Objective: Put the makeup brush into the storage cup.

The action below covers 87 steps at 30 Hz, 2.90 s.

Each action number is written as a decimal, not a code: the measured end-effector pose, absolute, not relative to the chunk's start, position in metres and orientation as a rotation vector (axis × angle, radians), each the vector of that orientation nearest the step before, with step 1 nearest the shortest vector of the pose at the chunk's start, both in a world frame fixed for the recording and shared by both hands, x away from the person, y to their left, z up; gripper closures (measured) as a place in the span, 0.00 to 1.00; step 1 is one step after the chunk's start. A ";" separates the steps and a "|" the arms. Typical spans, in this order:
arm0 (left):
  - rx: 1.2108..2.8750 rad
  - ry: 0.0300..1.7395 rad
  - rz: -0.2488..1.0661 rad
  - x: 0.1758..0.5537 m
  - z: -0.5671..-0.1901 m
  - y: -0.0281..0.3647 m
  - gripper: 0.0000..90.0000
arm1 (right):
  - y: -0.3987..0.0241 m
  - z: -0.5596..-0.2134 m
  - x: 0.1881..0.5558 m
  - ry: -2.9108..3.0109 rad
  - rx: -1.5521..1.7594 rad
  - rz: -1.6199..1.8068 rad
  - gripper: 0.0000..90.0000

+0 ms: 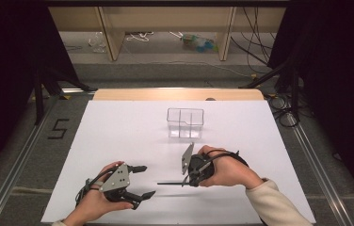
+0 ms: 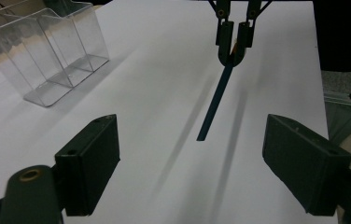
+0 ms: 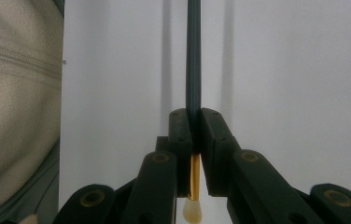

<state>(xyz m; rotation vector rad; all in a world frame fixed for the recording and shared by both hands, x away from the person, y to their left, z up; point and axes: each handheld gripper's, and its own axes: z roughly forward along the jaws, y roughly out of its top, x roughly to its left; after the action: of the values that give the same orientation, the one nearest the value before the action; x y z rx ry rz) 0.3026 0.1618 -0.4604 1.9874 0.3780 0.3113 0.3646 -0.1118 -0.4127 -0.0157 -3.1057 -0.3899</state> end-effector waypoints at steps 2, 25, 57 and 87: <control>1.993 0.364 0.308 0.302 -0.461 0.160 0.21 | -0.112 -0.412 0.364 -3.102 -0.021 -0.384 0.93; 2.112 0.191 0.291 0.306 -0.468 0.118 0.31 | -0.107 -0.412 0.362 -3.100 0.092 -0.389 0.93; 2.229 0.033 0.287 0.316 -0.473 0.083 0.74 | -0.102 -0.413 0.357 -3.069 0.099 -0.394 0.93; 2.255 0.128 0.292 0.322 -0.473 0.085 0.93 | -0.114 -0.403 0.365 -3.144 -0.017 -0.563 0.53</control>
<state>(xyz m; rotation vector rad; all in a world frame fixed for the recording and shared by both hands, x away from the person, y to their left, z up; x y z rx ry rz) 0.3216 0.0854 -0.4729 2.2553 0.1283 0.2916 0.3654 -0.1142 -0.4027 -0.0171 -3.1438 -0.5626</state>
